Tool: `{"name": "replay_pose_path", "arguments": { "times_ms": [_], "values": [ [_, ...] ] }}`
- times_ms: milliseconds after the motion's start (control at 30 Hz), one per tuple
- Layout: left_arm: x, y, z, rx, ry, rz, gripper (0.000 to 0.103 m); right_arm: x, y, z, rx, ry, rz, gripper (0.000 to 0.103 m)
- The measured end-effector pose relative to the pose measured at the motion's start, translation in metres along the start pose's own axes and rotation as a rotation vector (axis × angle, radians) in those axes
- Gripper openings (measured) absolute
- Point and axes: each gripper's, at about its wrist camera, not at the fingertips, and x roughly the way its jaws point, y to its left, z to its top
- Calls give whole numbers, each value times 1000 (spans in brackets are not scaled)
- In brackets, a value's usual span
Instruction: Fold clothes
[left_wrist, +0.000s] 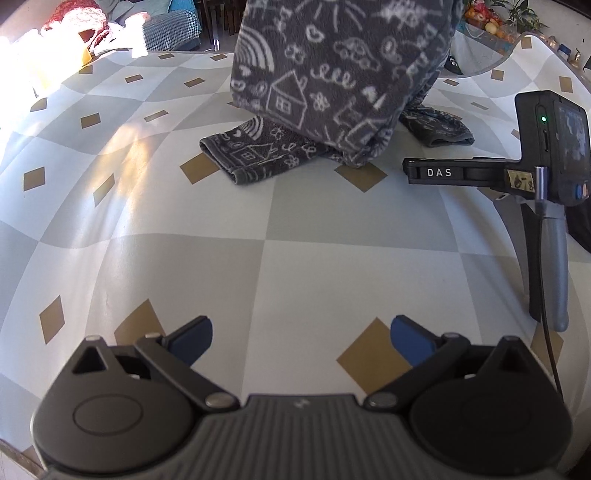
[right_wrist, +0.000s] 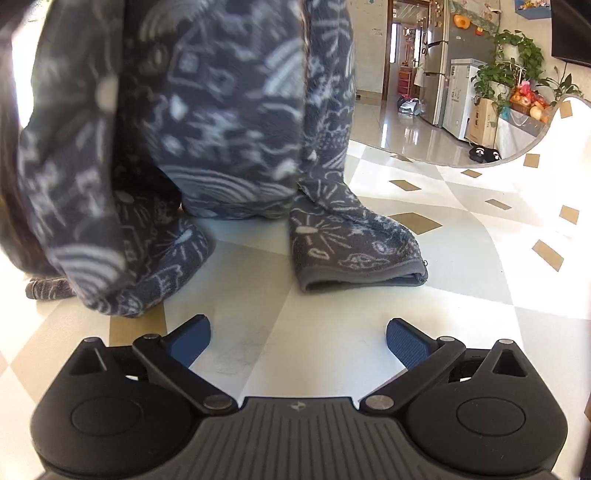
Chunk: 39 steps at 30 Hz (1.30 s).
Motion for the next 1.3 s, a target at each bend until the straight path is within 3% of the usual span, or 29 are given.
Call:
{"name": "replay_pose_path", "arguments": {
  "times_ms": [500, 833, 1033, 1167, 1300],
  "values": [
    [-2, 9, 3, -15, -3, 44, 103, 0, 1, 1, -2, -1, -1, 102],
    [-21, 15, 27, -41, 13, 20, 103, 0, 0, 1, -2, -1, 0, 102],
    [-24, 17, 52, 38, 26, 30, 103, 0, 0, 1, -2, -1, 0, 102],
    [-23, 17, 63, 113, -15, 69, 103, 0, 0, 1, -2, -1, 0, 102],
    [-17, 23, 67, 64, -26, 65, 103, 0, 0, 1, -2, -1, 0, 102]
  ]
}}
